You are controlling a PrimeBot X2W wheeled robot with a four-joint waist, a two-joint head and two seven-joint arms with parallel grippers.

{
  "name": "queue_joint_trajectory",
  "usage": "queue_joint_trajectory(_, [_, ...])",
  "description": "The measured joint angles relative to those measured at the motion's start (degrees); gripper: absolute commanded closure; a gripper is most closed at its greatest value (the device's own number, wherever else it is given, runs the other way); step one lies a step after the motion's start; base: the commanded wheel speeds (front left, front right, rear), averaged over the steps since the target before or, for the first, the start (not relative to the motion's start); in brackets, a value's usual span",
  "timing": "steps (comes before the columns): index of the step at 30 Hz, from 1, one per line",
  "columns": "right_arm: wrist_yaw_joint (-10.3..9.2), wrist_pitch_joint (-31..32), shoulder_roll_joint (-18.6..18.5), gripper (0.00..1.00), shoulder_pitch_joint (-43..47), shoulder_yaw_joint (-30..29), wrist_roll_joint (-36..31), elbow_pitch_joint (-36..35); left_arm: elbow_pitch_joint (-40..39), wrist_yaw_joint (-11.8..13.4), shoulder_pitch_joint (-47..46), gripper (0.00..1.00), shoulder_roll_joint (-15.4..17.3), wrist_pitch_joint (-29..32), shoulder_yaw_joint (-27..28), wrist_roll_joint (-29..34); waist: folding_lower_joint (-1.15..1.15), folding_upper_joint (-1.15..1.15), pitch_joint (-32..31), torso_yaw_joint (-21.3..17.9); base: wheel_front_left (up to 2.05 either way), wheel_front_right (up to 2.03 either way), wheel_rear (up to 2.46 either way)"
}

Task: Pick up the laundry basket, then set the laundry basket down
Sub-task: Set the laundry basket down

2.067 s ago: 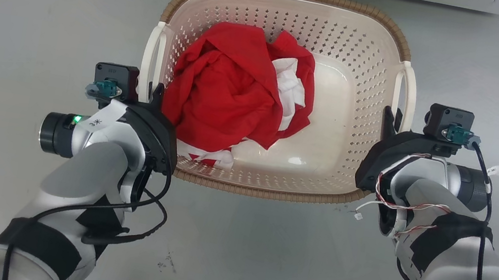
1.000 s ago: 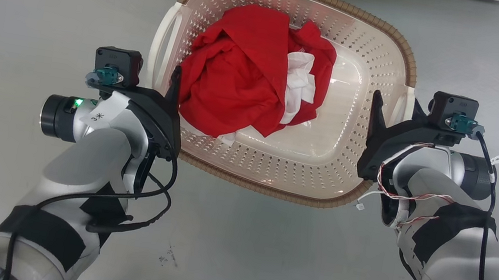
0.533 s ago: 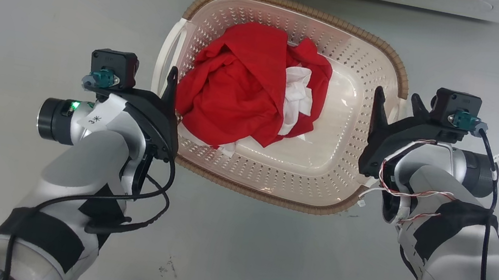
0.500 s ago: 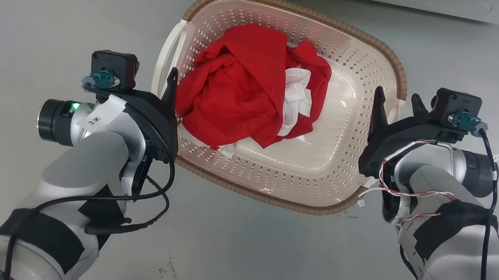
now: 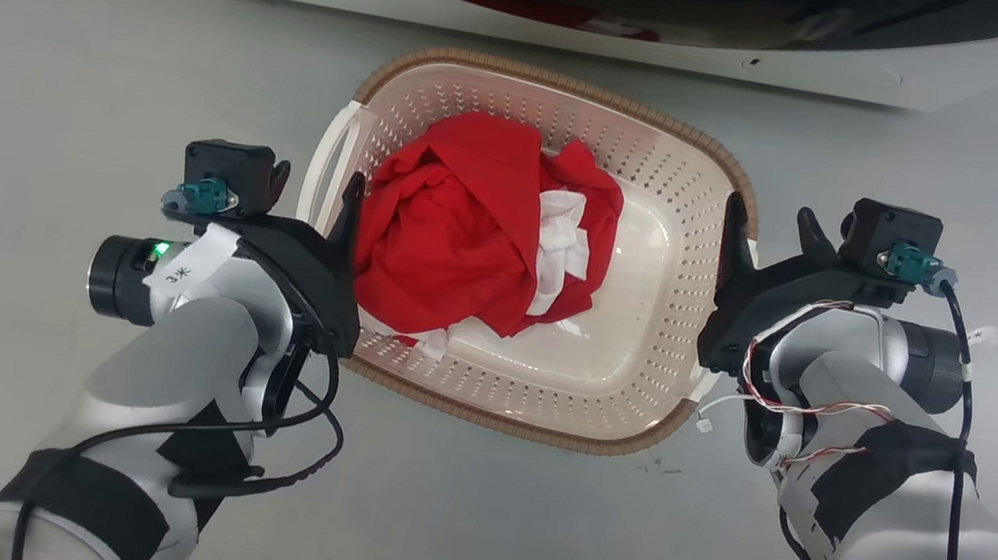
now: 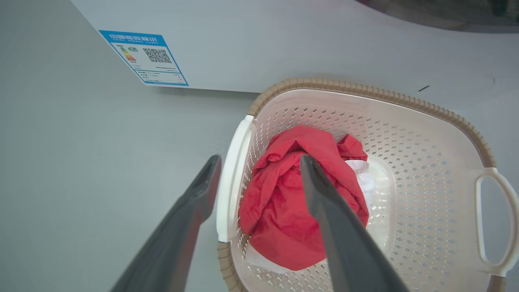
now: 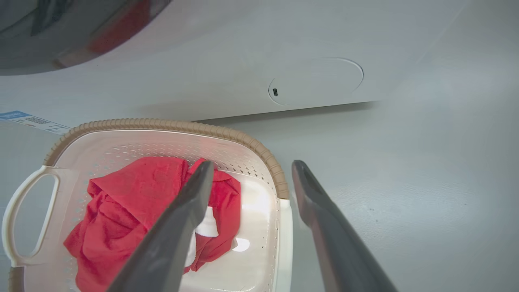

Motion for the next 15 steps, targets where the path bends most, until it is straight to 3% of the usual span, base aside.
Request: queue_joint_trajectory(15, [0.43, 0.0, -0.2, 0.0, 7.4, -5.0, -2.6, -2.5, -5.4, -1.0, 9.6, 0.0, 1.3, 0.0, 3.6, 1.4, -0.01, 0.0, -10.3, -1.4, 0.0, 0.0, 0.0])
